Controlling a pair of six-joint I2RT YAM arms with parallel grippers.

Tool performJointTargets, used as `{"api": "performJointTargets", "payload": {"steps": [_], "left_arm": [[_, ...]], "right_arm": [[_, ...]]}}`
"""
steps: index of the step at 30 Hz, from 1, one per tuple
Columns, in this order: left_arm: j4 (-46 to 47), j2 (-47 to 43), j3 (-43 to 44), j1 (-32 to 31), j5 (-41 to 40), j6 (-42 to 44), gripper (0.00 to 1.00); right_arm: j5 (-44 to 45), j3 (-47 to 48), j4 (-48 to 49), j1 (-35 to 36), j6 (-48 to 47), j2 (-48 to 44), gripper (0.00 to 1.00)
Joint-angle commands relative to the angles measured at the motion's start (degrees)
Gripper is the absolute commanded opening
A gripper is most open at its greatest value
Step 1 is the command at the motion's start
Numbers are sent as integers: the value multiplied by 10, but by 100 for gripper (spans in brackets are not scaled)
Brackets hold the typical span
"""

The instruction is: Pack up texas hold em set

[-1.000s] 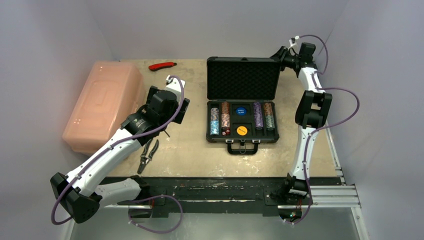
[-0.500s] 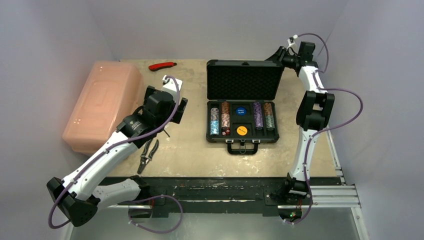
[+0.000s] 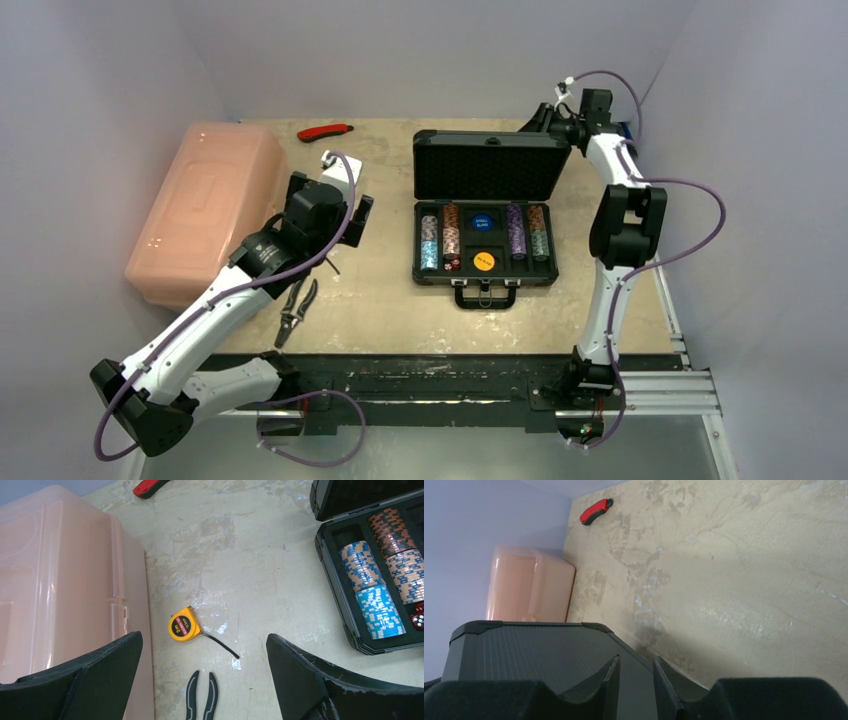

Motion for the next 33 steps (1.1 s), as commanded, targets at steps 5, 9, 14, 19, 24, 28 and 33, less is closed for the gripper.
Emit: {"api": "performJointTargets", "payload": {"steps": [5, 9, 14, 19, 24, 28, 33], "left_arm": [[13, -16, 1, 2, -5, 5, 95], [13, -18, 1, 2, -5, 4, 95], [12, -20, 1, 2, -3, 3, 95], [12, -22, 0, 2, -1, 2, 95], [12, -22, 1, 1, 1, 0, 95], [13, -24, 0, 2, 2, -2, 95], [14, -22, -3, 1, 5, -4, 94]], "right_arm": [[10, -58, -19, 4, -41, -73, 33], [24, -89, -30, 5, -56, -100, 33], [38, -149, -26, 5, -71, -142, 33], [54, -199, -28, 5, -82, -174, 33], [69, -243, -24, 5, -90, -211, 32], [89, -266, -24, 5, -84, -240, 32], [179, -294, -32, 7, -61, -290, 45]]}}
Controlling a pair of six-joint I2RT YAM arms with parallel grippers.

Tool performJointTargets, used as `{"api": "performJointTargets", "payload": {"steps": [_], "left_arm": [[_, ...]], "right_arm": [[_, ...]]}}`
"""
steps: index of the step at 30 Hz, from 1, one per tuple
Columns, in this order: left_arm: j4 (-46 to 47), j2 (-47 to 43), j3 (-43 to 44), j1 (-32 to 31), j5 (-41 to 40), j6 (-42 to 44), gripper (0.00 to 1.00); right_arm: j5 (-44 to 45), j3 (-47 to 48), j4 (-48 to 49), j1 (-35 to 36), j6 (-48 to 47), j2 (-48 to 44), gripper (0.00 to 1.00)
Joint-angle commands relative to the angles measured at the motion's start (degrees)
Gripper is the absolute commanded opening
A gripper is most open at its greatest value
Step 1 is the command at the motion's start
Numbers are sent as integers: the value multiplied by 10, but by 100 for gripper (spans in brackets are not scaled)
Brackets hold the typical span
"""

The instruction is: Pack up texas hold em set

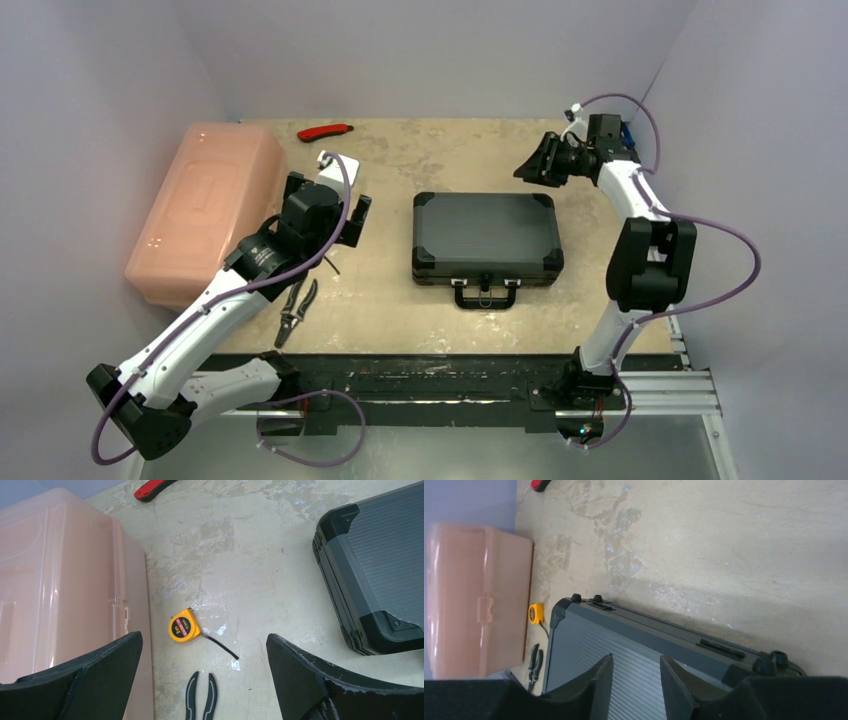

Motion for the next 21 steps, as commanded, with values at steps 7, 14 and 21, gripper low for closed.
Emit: {"api": "performJointTargets", "payload": {"steps": [7, 14, 21], "left_arm": [[10, 6, -1, 2, 19, -12, 95], [8, 19, 1, 2, 25, -16, 95], [6, 29, 3, 1, 17, -14, 95]], "right_arm": [[327, -62, -41, 10, 65, -151, 78], [480, -150, -51, 24, 116, -252, 74], [435, -249, -14, 35, 108, -315, 72]]}}
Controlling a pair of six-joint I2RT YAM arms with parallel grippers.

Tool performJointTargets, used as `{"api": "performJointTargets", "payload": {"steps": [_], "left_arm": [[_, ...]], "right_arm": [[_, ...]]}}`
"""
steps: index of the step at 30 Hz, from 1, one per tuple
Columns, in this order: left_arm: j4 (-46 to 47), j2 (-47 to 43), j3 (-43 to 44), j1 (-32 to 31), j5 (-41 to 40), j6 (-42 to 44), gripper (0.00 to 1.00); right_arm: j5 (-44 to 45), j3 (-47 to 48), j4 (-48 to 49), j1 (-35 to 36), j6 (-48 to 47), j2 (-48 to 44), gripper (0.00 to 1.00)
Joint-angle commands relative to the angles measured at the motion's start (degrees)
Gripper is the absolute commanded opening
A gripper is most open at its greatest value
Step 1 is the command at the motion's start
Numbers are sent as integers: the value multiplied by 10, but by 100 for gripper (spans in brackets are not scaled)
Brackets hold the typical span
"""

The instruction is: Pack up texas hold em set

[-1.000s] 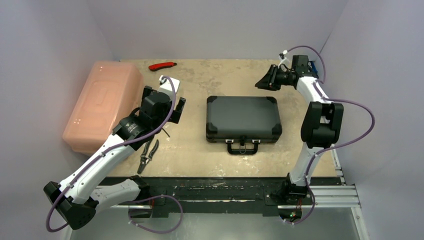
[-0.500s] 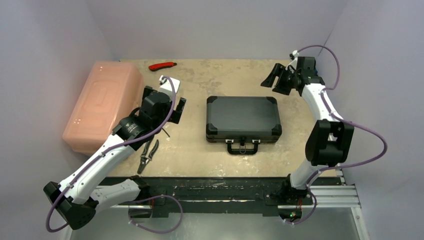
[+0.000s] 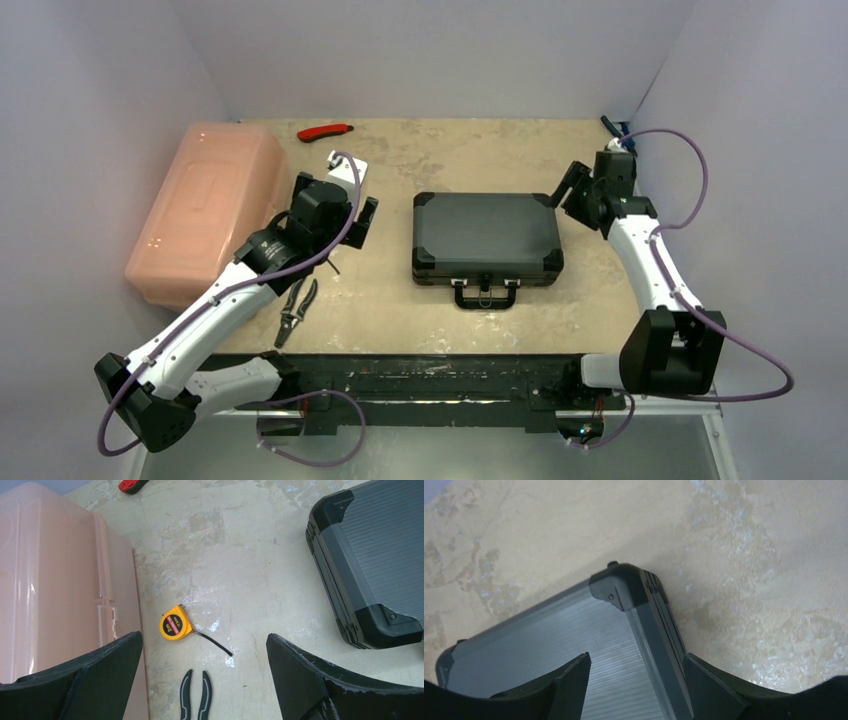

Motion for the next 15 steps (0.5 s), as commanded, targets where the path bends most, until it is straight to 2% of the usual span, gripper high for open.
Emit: {"api": "performJointTargets", "payload": {"steps": [1, 9, 15], "left_arm": [[6, 4, 3, 2, -4, -7, 95], [4, 15, 7, 1, 1, -12, 94], [2, 20, 9, 2, 0, -13, 94]], "right_arm": [[-18, -43, 24, 14, 2, -28, 72], [-103, -139, 48, 67, 23, -73, 73], [-144, -204, 58, 96, 40, -131, 70]]}}
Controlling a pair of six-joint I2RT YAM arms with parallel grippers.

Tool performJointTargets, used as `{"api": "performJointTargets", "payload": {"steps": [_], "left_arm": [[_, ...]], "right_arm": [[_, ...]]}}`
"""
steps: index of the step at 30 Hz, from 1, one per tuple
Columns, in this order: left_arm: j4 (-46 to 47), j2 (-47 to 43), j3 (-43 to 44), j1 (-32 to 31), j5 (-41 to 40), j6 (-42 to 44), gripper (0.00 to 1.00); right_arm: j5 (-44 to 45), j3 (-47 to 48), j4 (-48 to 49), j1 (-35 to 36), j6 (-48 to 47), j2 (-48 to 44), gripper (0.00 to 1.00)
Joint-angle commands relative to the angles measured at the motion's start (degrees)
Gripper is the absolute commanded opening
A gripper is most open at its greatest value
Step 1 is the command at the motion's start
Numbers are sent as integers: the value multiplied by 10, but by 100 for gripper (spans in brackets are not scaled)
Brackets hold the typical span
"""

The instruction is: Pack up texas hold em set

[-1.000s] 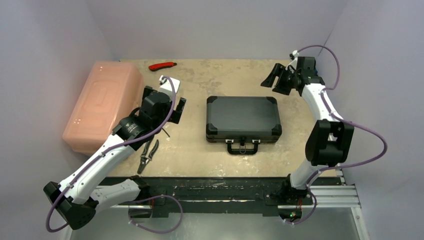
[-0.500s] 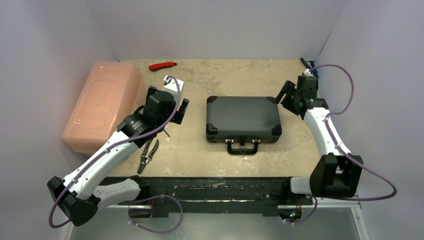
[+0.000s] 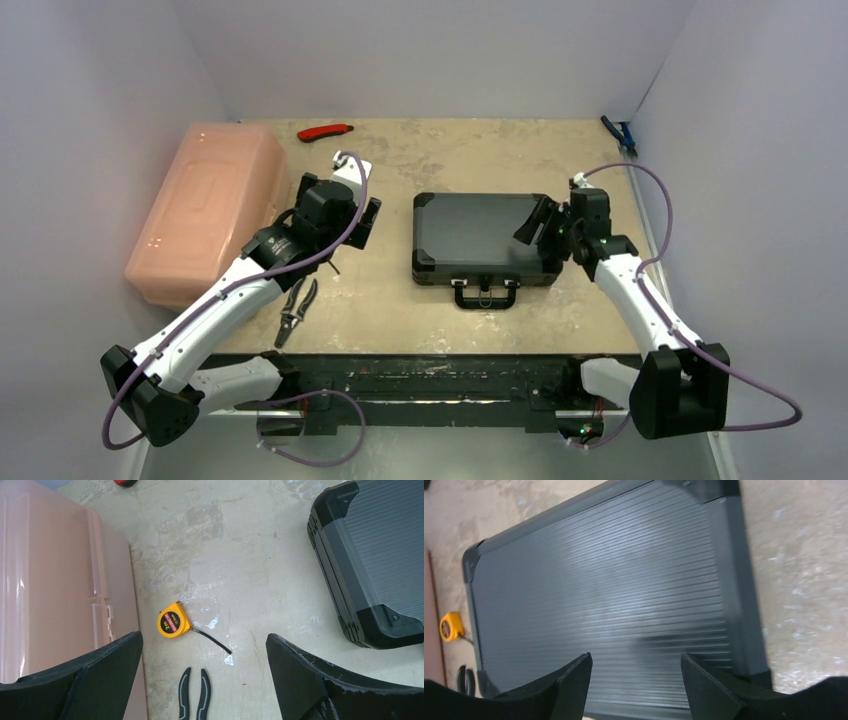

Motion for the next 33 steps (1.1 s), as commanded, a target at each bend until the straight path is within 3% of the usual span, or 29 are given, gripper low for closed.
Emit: {"api": "performJointTargets", "payload": {"steps": [1, 28, 33], "left_arm": [[4, 1, 10, 2, -1, -8, 93], [2, 8, 8, 1, -29, 1, 93], [2, 17, 7, 2, -35, 3, 93]], "right_arm": [[-64, -44, -1, 31, 25, -42, 69], [-71, -110, 64, 214, 133, -122, 62], [-7, -115, 44, 221, 99, -135, 66]]}}
